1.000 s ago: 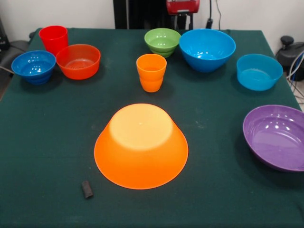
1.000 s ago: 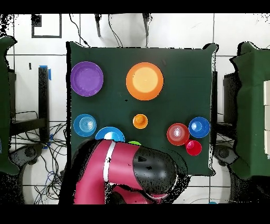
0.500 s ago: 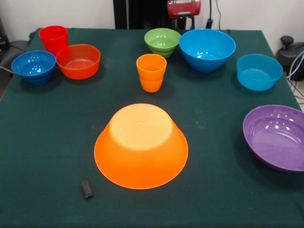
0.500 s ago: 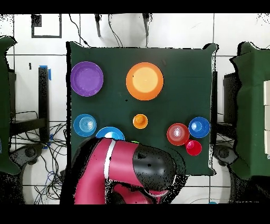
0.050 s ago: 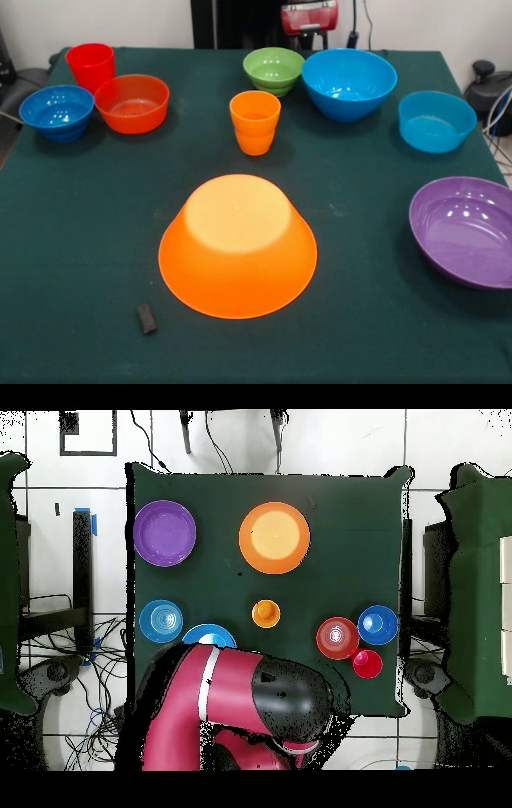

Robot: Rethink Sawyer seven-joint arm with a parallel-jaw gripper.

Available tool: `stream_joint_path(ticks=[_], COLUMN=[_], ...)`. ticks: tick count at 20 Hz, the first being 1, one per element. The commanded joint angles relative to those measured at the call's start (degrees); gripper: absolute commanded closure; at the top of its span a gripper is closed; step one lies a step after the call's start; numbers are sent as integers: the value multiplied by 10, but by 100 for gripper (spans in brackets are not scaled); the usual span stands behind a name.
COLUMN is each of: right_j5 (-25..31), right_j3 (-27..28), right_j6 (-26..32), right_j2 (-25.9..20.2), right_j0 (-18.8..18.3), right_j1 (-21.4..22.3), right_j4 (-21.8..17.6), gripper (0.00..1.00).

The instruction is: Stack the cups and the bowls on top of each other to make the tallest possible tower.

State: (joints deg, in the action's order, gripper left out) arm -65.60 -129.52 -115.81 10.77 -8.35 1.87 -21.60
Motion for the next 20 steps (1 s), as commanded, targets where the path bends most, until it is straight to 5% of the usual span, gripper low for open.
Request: stream_joint_path(ticks=[1, 9, 20], right_j5=[125, 136, 188], right_j3=[145, 145, 42], right_j6=[-86, -92, -81], right_j2=[-53, -55, -54], right_j0=[-5, -19, -7], right_j1=[-84, -85, 15], right_j4=[69, 62, 65], gripper=[0, 0, 0])
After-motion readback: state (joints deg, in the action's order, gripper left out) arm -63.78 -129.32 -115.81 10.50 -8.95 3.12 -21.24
